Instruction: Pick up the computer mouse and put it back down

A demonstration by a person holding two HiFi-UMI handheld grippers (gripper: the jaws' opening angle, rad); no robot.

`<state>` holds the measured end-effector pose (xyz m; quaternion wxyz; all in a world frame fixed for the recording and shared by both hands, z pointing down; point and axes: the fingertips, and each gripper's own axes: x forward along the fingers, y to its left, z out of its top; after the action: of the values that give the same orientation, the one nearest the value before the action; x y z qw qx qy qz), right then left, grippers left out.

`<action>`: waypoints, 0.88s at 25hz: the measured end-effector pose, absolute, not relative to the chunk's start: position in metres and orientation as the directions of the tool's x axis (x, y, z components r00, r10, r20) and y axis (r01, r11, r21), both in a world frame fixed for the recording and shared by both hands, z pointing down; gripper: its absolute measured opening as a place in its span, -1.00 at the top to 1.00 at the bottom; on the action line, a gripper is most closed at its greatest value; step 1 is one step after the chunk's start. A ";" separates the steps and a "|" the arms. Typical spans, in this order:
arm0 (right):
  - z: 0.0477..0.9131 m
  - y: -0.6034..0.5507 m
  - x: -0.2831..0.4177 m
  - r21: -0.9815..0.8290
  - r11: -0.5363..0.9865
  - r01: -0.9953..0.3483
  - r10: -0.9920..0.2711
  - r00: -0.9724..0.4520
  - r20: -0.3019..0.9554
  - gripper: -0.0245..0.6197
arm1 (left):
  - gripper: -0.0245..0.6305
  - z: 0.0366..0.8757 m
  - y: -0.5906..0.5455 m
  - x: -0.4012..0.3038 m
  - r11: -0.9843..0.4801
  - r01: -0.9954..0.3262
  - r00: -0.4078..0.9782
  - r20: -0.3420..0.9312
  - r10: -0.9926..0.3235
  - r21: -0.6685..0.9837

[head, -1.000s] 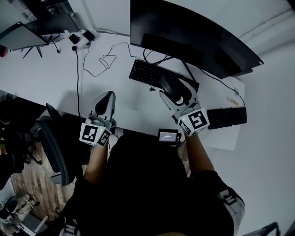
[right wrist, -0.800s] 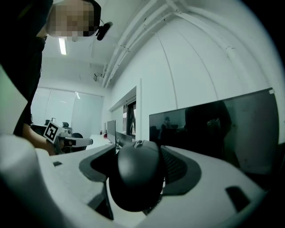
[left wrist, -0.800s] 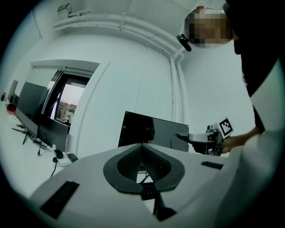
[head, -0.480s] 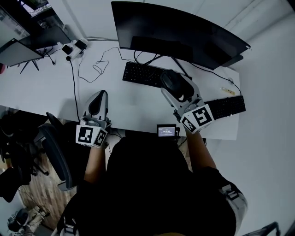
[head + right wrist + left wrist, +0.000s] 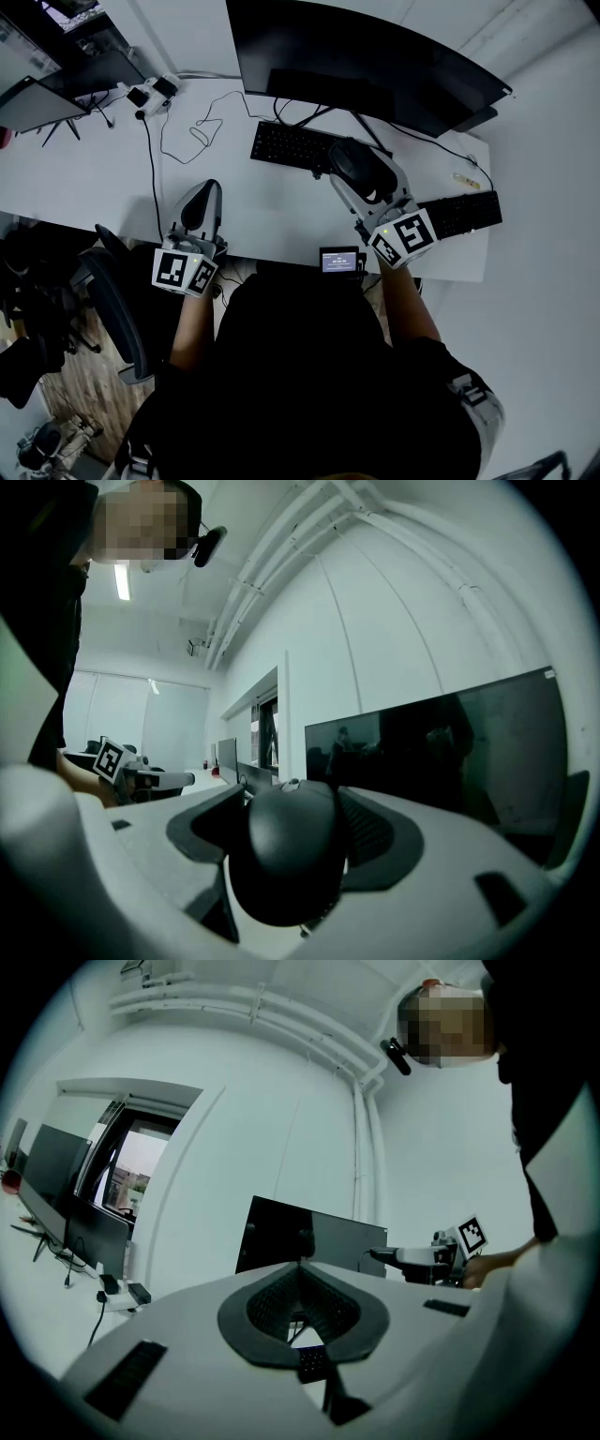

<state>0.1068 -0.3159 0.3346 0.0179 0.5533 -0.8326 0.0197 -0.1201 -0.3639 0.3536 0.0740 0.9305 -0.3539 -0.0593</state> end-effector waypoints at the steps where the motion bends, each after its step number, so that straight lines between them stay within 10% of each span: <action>1: 0.335 -0.316 0.107 -0.014 0.385 -0.923 -0.921 -0.385 0.052 -0.05 | 0.94 0.355 -0.363 -0.118 -0.742 -0.645 0.747 -0.055 -0.663 0.184; 22: 0.344 -0.330 0.104 -0.026 0.409 -0.912 -0.909 -0.410 0.079 -0.05 | 0.94 0.361 -0.367 -0.118 -0.737 -0.644 0.745 -0.050 -0.665 0.207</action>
<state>0.1039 -0.3301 0.3439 0.0259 0.5426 -0.8390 0.0324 -0.1180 -0.3667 0.3614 0.0887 0.9299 -0.3519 -0.0604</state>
